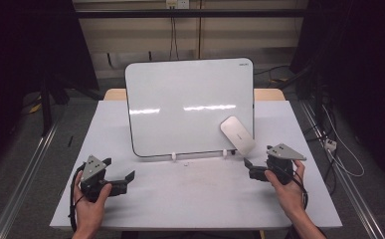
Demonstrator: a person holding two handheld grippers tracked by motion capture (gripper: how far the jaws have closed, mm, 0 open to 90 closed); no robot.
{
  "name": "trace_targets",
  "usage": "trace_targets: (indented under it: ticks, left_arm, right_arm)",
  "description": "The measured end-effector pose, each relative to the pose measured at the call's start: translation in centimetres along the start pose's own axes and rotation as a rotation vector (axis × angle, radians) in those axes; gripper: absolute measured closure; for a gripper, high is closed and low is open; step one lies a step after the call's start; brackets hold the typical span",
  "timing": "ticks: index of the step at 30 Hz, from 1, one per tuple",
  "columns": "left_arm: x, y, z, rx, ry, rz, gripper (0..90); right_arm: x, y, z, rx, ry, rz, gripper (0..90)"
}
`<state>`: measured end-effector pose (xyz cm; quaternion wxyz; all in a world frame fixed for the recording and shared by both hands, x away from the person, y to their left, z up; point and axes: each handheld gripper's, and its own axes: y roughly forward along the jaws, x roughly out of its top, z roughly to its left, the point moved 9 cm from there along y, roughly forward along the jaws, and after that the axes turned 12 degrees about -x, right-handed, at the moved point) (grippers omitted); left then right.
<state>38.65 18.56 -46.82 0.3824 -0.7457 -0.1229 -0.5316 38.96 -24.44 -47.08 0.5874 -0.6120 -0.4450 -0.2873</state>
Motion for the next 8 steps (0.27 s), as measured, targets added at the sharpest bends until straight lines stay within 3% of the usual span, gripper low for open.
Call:
trace_targets:
  ticks: [8]
  left_arm:
    - [0.03,-0.07,0.06,0.001,-0.004,-0.002,5.2]
  right_arm:
    - [-0.6,0.37,-0.13,-0.006,-0.012,0.021,7.9]
